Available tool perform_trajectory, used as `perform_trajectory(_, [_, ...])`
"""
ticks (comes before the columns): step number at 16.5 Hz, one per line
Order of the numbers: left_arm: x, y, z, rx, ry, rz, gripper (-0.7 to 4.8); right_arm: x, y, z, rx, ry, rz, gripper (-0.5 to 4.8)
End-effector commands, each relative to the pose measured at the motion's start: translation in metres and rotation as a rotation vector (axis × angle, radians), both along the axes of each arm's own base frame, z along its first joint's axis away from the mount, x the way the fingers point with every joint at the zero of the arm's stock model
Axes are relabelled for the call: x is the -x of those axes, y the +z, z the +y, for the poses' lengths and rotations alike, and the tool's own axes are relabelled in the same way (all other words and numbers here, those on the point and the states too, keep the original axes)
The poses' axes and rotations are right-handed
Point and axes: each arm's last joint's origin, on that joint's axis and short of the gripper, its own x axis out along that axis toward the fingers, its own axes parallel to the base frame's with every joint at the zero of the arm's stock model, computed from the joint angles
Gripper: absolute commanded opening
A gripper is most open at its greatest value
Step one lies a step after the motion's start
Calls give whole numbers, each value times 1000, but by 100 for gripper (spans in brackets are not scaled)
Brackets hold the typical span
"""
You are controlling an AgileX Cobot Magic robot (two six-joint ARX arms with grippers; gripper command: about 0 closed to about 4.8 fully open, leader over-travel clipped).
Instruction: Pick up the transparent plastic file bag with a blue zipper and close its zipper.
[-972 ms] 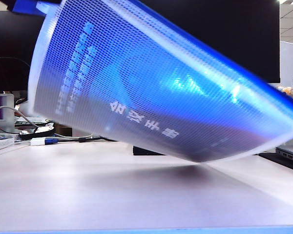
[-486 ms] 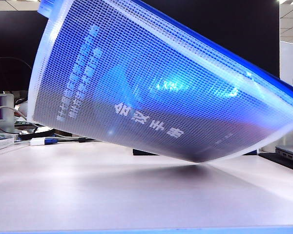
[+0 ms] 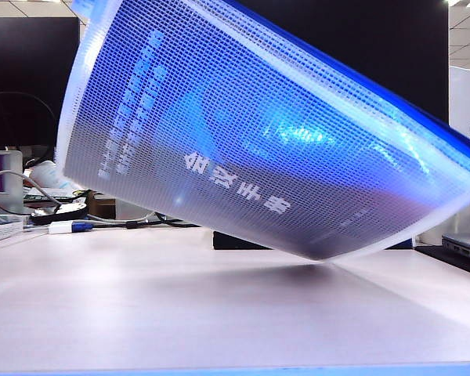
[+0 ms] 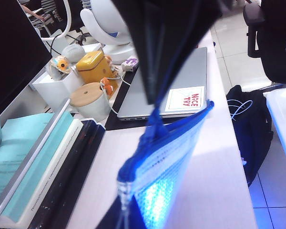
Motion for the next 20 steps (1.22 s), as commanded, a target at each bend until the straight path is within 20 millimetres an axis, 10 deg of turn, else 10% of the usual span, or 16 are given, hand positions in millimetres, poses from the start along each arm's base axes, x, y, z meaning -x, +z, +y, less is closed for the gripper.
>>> perform_trajectory(1, [-1, 3, 0, -7, 39, -26, -6, -1, -8, -9, 125, -141, -46, -4])
perform_trajectory(9, [-3, 2, 1, -35, 98, -17, -6, -49, -125, -91, 466, -663, 277, -4])
perform_trajectory(15, [-4, 0, 2, -59, 143, -9, 0, -56, -136, -99, 424, -710, 277, -2])
perform_trajectory(17, [-5, -2, 4, -105, 239, -2, 398, -55, -136, -91, 224, -615, 443, 78])
perform_trajectory(20, [-8, -3, 5, -111, 350, 59, 479, -54, -135, -84, 50, -512, 586, 144])
